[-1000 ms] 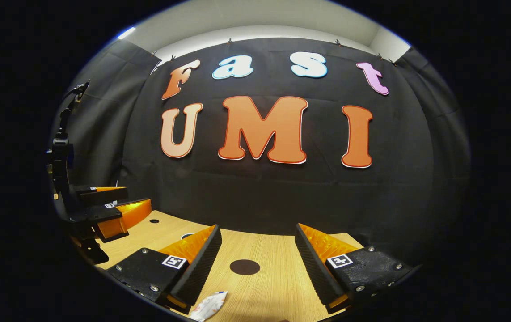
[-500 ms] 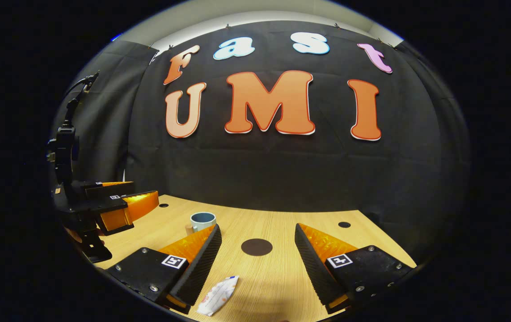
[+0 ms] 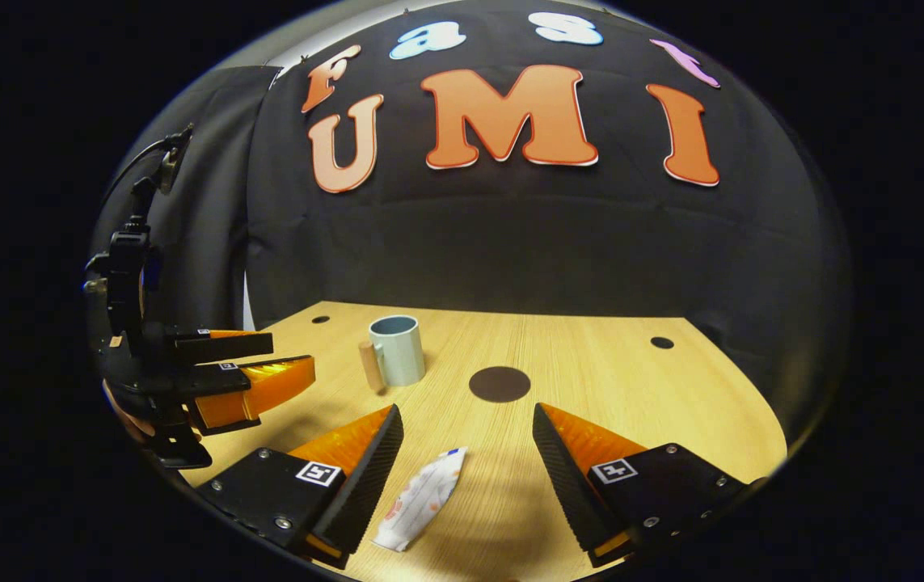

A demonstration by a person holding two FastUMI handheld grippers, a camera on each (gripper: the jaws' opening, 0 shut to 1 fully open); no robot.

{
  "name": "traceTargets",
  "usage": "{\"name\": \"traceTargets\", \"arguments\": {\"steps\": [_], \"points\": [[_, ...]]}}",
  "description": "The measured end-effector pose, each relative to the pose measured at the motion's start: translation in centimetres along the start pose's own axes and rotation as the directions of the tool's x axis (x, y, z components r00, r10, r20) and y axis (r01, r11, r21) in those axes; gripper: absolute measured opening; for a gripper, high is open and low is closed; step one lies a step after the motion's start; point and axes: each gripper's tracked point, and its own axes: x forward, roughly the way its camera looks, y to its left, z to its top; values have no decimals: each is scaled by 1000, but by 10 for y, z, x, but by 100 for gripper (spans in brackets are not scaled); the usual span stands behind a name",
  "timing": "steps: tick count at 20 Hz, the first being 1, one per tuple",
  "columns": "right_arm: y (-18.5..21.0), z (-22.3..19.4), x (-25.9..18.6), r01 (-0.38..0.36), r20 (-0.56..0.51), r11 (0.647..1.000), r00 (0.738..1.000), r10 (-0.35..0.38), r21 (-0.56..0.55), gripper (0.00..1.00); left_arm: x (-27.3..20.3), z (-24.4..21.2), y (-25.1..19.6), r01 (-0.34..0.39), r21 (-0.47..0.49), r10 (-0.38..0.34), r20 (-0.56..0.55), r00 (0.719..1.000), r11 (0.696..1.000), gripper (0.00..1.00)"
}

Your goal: Put the toothbrush and toothpaste on the desktop into the cup, then pick up the cup and place it on the coaster on the desktop.

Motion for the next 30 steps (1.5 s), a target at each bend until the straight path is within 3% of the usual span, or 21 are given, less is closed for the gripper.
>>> {"name": "traceTargets", "arguments": {"steps": [7,14,19,20,21,27,29,30], "points": [[12,-42,18,-21,-122,1000,992,20,-3,95,-7,-28,0,25,36,-21,-118,993,999,98],[29,-83,31,-52,-244,999,968,48,-10,94,-16,-59,-7,55,9,-51,-268,962,998,99],[34,-102,34,-49,-317,999,948,43,-11,77,-15,-76,-9,65,-4,-63,-330,942,998,98],[36,-104,36,-50,-328,999,943,47,-2,80,-16,-79,-9,65,-7,-64,-344,937,998,98],[38,-107,36,-47,-340,999,939,46,3,75,-14,-81,-10,62,-10,-61,-349,935,998,98],[41,-111,39,-37,-344,999,939,31,-12,71,-14,-90,-17,45,-11,-46,-387,921,999,90],[46,-111,39,-56,-344,998,938,51,-6,63,-14,-91,-19,40,-14,-42,-405,913,999,82],[48,-112,40,-65,-345,998,937,60,-2,48,-13,-89,-19,48,-20,-52,-397,916,999,81]]}}
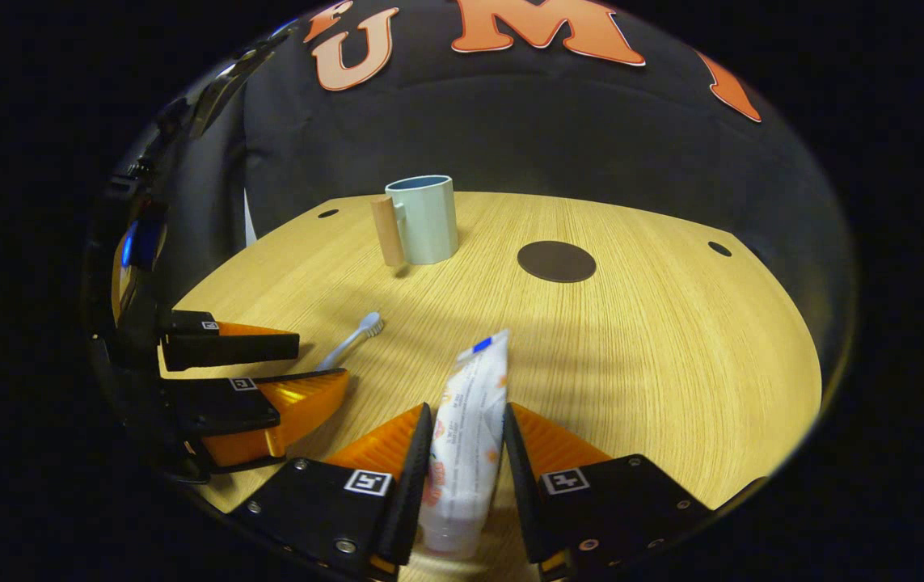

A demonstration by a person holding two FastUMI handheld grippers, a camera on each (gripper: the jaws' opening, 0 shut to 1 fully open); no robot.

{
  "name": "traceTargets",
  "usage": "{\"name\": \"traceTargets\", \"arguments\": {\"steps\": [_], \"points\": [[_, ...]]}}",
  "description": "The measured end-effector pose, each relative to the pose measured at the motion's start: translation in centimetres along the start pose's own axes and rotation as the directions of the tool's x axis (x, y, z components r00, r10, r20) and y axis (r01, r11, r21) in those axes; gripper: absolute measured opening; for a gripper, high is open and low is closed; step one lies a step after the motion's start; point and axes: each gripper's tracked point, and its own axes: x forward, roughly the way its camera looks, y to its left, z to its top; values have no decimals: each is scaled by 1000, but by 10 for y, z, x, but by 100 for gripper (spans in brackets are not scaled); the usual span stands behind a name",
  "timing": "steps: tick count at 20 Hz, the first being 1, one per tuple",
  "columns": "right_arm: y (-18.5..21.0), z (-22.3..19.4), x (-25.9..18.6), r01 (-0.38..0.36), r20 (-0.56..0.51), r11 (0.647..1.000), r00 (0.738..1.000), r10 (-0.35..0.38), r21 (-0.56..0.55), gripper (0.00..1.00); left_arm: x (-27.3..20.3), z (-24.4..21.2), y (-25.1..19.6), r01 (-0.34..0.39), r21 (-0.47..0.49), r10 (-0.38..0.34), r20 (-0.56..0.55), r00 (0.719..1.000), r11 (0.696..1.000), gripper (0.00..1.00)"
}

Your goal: Put the toothbrush and toothpaste on the desktop into the cup, then pick up the cup and place it on the coaster on the desktop.

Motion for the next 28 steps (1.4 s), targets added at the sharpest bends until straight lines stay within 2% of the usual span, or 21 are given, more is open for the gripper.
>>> {"name": "traceTargets", "arguments": {"steps": [1,2,3,4,5,6,7,10,16,21,28], "points": [[-2,0,-1,-3,-2,1000,1000,3,5,47,2,-1,1,-4,-1,4,-8,1000,1000,72],[-6,0,-2,4,-1,1000,1000,-4,20,29,3,-2,-3,3,-3,-3,-9,1000,1000,71],[-6,2,-3,-2,2,999,1000,2,45,26,4,-2,-6,4,-10,-4,-12,1000,1000,65],[-5,2,-1,-12,-3,998,1000,12,65,19,3,-4,-7,5,-18,-5,-19,1000,1000,47],[-7,1,0,-23,-1,997,1000,24,78,17,3,-5,-8,12,-23,-12,-23,1000,1000,43],[-9,2,-1,-31,-1,995,999,32,91,15,3,-4,-9,13,-34,-14,-27,1000,999,27],[-9,2,-1,-37,2,994,999,37,106,14,3,-5,-12,19,-39,-21,-33,999,999,20],[-13,8,-4,-45,19,990,999,43,131,12,3,-3,-14,46,-67,-47,-21,999,997,10],[-28,31,-19,-46,103,987,994,30,156,12,1,-6,4,50,-85,-48,27,998,995,7],[-34,47,-34,-64,170,986,985,37,155,12,8,-2,14,58,-88,-47,119,992,994,7],[-36,83,-57,-71,269,990,962,35,123,12,10,18,33,47,-85,-18,311,950,995,6]]}}
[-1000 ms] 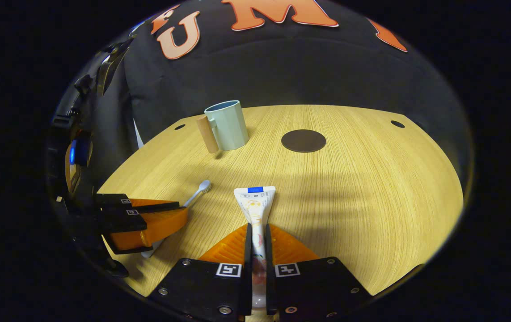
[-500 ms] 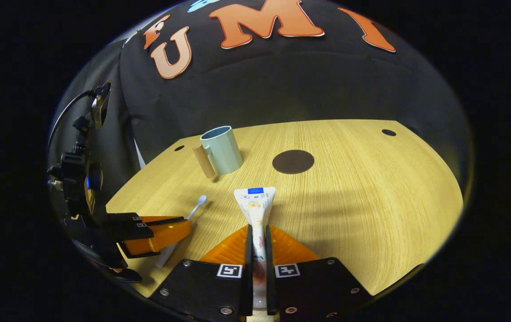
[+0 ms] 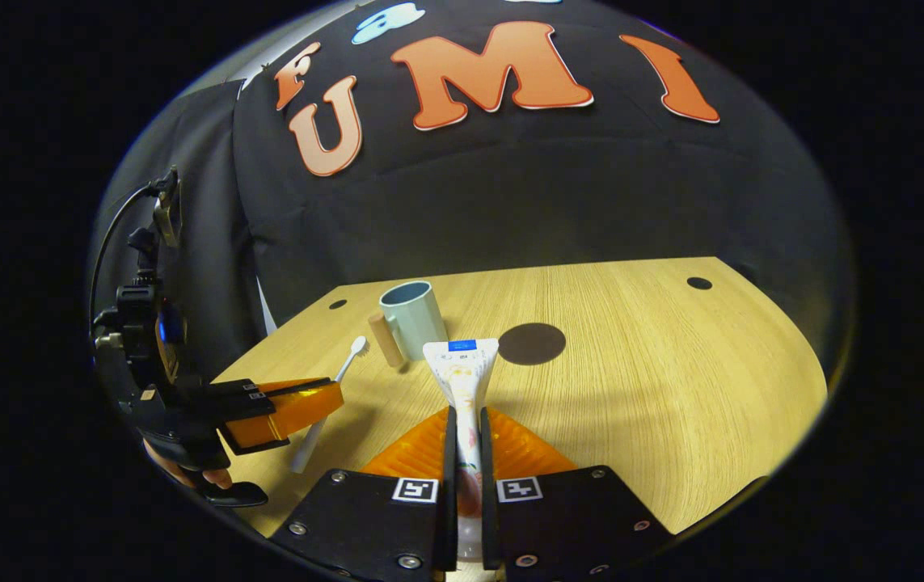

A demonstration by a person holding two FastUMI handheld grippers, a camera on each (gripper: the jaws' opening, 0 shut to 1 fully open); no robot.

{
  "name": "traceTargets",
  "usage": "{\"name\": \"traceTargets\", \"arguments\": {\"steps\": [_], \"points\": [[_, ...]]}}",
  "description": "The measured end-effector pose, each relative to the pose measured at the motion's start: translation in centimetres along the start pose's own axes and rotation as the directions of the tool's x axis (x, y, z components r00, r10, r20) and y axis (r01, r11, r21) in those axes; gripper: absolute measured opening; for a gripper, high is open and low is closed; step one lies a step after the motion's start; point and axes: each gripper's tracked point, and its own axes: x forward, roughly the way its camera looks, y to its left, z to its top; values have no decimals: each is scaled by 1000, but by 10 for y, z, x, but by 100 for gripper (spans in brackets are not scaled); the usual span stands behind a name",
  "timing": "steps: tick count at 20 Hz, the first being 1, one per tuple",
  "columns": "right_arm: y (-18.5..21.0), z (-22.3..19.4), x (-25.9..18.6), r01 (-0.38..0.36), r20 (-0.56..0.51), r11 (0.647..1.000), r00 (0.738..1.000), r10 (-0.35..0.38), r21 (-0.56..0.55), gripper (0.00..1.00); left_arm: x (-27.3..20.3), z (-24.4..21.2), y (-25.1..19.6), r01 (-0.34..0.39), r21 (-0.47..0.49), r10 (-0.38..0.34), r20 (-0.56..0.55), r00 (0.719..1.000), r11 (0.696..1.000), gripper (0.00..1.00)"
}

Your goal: Put the toothbrush and toothpaste on the desktop into the cup, then pick up the cup and place it on the coaster on the desktop.

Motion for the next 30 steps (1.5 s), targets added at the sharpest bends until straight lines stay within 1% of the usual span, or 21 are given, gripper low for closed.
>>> {"name": "traceTargets", "arguments": {"steps": [3,5,8,11,13,15,19,24,26,30], "points": [[2,22,-5,-3,59,1000,998,4,-17,12,-2,16,11,12,-5,-11,72,997,1000,7],[3,36,-6,-4,100,1000,995,6,-22,12,-1,29,19,17,7,-17,118,993,1000,7],[2,55,-7,-6,167,1000,986,8,-15,12,7,44,9,27,22,-30,185,982,999,7],[-1,69,-9,1,225,1000,974,2,-14,12,20,72,11,11,38,-20,241,970,999,6],[-5,78,-5,10,253,1000,967,-4,-21,12,27,89,14,6,27,-13,268,963,1000,6],[-8,84,-7,16,277,1000,961,-7,-27,12,32,106,18,3,12,-7,310,951,1000,6],[-9,95,-10,14,316,999,949,-3,-32,12,39,143,35,-42,7,36,406,913,999,6],[-14,109,-15,25,360,999,933,-9,-39,12,50,172,49,-60,-23,63,473,879,998,6],[-16,112,-16,33,380,998,925,-11,-50,12,55,181,52,-60,-22,62,499,864,998,6],[-16,116,-17,31,400,998,917,-6,-57,12,72,197,52,-35,-18,39,538,842,999,6]]}}
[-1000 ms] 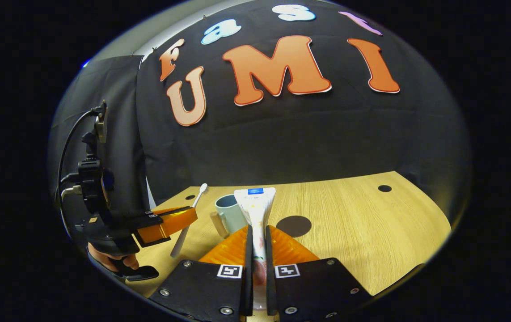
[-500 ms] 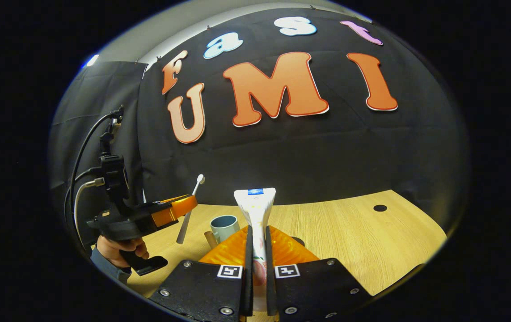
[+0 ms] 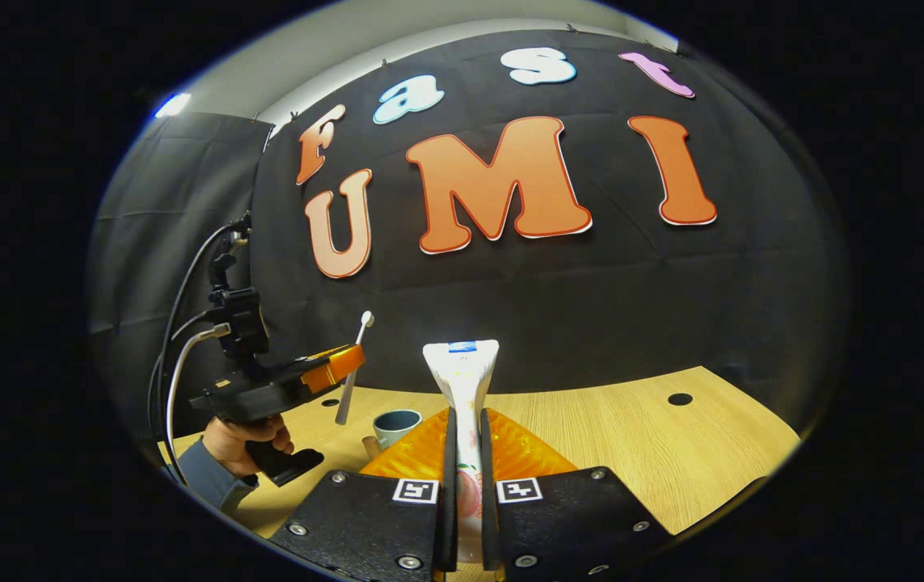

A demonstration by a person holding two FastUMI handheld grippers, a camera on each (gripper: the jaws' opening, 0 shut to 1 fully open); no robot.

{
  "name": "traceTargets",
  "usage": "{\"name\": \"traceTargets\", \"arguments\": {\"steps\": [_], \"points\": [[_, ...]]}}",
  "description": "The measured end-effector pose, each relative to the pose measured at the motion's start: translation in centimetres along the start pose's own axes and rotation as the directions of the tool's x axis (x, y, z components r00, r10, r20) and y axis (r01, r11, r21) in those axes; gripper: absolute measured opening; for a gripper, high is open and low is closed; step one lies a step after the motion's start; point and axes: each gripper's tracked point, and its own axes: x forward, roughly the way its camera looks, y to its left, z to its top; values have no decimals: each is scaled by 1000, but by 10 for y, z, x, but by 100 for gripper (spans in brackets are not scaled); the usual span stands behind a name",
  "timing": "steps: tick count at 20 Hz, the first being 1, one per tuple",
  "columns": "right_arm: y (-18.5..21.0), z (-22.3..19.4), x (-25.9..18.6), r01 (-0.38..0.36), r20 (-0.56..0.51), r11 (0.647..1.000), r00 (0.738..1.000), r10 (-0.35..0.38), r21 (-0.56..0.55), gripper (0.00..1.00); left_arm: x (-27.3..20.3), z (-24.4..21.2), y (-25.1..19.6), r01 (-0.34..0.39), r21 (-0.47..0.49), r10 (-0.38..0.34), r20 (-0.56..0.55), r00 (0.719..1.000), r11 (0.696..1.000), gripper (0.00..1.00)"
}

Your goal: Put the toothbrush and toothpaste on the desktop into the cup, then pick up the cup and place it on the coaster on the desktop.

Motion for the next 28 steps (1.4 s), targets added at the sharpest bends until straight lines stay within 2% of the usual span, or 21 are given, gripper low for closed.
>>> {"name": "traceTargets", "arguments": {"steps": [8,16,28], "points": [[-8,3,8,15,12,1000,1000,-15,1,12,37,-12,-1,36,-12,-35,32,999,999,6],[-10,7,18,13,38,1000,999,-14,23,12,62,-48,-8,83,-5,-83,-4,997,997,6],[6,19,30,-21,77,999,997,19,26,12,51,-93,12,68,-77,-77,-120,990,995,7]]}}
